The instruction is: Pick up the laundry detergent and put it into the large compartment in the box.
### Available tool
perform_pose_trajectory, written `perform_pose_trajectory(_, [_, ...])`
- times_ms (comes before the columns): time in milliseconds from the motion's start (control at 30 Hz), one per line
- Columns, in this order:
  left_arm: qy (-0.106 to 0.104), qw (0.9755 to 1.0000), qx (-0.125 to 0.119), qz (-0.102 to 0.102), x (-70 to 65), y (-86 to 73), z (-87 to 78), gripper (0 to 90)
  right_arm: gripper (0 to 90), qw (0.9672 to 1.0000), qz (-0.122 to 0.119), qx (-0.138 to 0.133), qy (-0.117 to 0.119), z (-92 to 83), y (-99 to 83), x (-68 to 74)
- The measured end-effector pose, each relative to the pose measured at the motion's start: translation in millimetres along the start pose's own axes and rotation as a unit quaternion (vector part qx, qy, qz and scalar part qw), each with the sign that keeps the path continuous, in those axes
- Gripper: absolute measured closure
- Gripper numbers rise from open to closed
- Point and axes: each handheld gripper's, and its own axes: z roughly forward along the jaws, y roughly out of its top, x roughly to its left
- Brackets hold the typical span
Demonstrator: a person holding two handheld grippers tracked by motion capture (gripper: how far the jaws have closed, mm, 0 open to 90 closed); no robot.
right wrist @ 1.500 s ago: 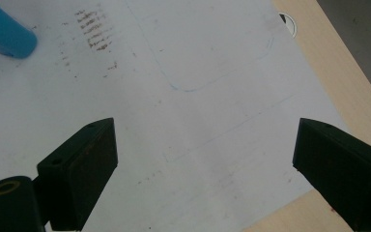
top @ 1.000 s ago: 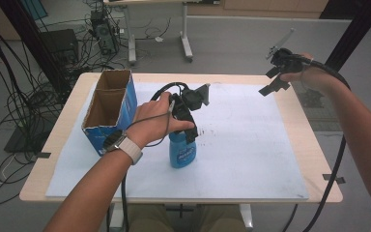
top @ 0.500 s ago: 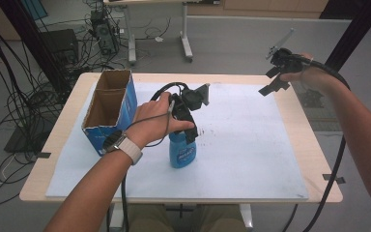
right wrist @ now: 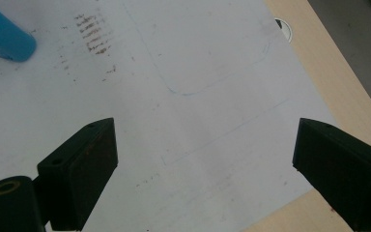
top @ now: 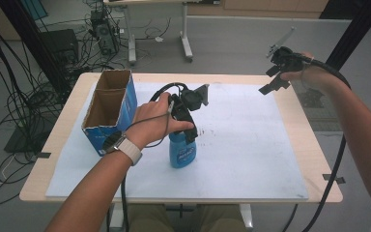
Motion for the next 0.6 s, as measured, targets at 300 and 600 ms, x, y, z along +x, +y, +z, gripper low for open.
perform_pose_trajectory(300, [-0.001,1.0000,-0.001,-0.001,0.5,-1.0,0.5,8.7,8.4,1.0000,0.000,0.000,0.000,0.9,0.5,0.2])
perform_pose_trajectory(600, [0.000,1.0000,-0.001,0.000,0.4,-1.0,0.1,8.7,8.3,1.0000,-0.002,0.000,0.001,1.5,1.2,0.2])
